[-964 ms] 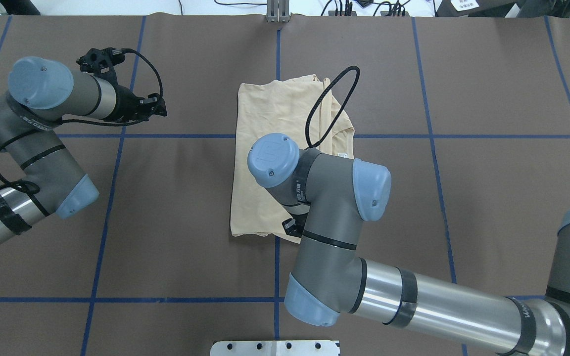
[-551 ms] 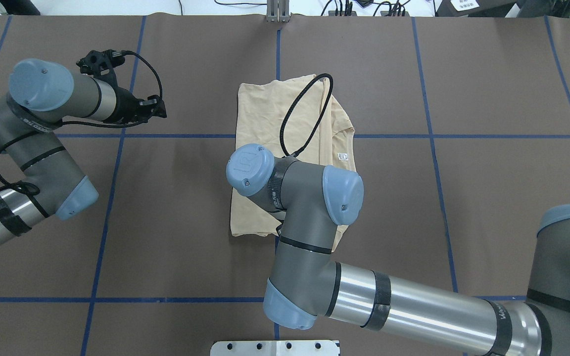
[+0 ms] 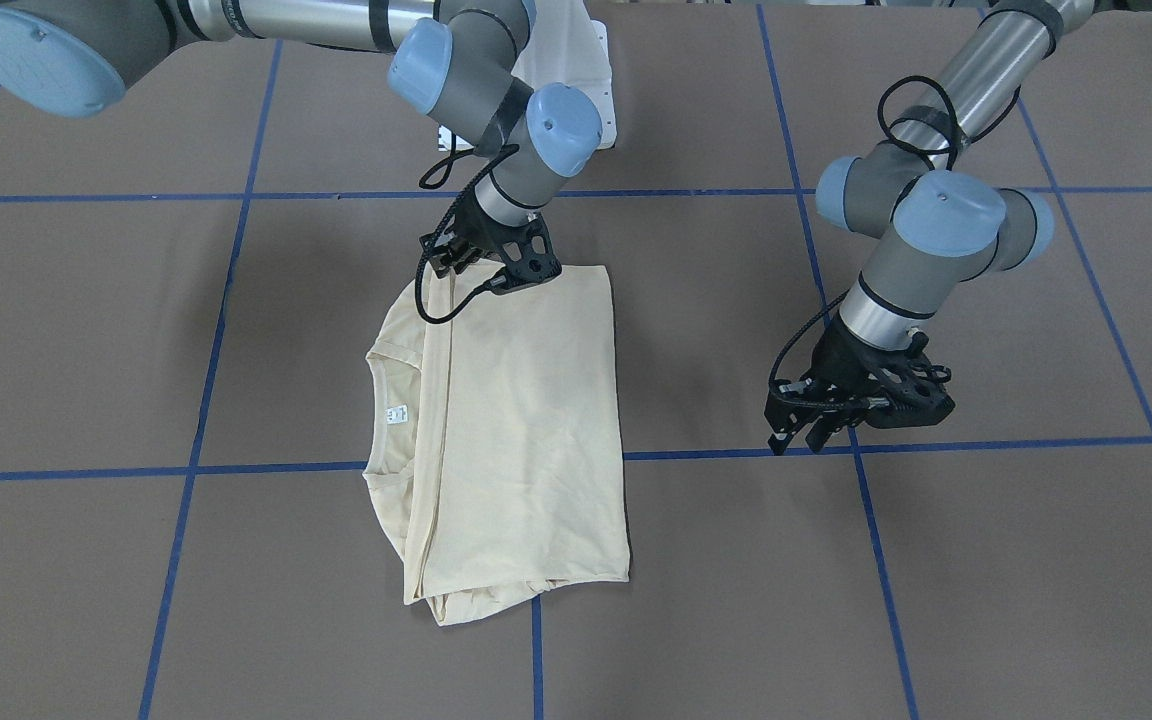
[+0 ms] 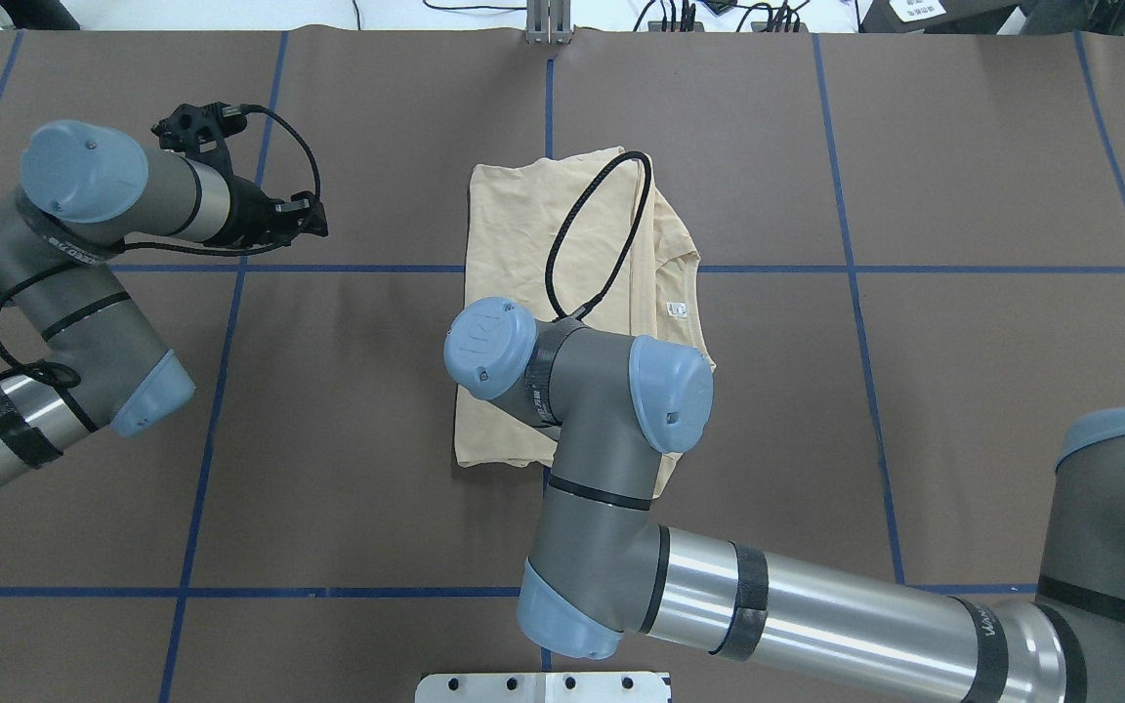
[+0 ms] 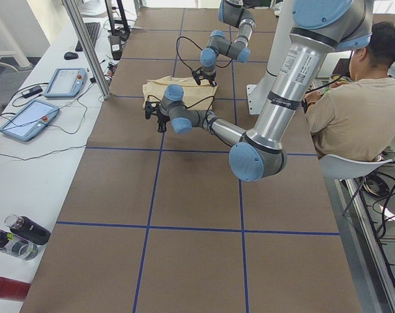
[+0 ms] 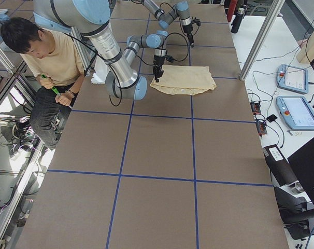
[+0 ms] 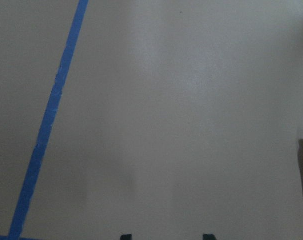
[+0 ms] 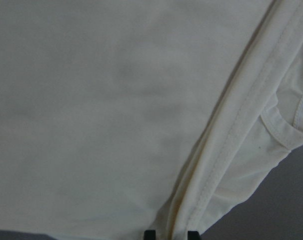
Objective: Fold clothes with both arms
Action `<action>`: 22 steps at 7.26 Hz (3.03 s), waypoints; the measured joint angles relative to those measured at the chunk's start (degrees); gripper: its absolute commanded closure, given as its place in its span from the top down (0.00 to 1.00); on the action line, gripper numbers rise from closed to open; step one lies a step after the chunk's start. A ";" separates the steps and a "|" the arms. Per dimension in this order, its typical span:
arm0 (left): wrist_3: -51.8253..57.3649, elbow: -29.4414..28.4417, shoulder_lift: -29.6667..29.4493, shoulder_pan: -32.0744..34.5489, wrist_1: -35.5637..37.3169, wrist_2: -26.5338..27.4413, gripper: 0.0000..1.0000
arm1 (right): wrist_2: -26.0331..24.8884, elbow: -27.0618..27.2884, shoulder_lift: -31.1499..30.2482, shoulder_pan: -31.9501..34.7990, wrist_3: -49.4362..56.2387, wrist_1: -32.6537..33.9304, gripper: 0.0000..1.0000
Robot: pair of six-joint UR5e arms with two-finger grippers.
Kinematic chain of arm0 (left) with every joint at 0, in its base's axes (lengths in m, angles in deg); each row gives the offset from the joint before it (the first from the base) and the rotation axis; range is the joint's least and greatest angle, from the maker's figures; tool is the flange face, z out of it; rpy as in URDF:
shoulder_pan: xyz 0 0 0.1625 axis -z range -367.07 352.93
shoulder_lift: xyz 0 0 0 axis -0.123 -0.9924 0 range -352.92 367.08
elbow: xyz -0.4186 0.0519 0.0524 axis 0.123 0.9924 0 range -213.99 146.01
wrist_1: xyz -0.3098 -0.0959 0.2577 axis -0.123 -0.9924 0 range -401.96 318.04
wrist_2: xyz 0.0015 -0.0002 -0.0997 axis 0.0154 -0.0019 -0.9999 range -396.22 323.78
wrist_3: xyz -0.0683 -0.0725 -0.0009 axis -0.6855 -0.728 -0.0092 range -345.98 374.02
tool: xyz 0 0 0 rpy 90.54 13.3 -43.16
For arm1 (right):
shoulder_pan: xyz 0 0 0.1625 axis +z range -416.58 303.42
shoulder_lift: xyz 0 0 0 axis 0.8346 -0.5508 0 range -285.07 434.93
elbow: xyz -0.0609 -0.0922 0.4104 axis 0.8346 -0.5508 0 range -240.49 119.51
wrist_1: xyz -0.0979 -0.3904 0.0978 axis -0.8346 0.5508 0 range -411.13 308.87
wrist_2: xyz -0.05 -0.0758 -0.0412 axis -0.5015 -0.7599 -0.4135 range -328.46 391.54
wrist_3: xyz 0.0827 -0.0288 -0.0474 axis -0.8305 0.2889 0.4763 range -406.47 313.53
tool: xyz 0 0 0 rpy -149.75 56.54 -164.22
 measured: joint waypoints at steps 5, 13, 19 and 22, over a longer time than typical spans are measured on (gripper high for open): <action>-0.04 0.03 -0.20 -0.05 -0.07 0.06 0.57 | -0.42 3.03 -2.45 -0.04 -1.75 2.83 0.00; -0.53 0.34 -0.76 -0.05 0.02 1.99 0.57 | 5.44 18.41 -15.81 3.35 -35.67 -11.40 0.67; -0.63 0.57 -1.04 -0.05 0.02 2.29 0.57 | -0.94 19.50 -22.95 1.85 -76.27 -30.32 0.66; -0.71 0.60 -1.24 -0.05 0.02 2.29 0.57 | -2.99 19.45 -23.75 -0.86 -83.35 -30.46 0.67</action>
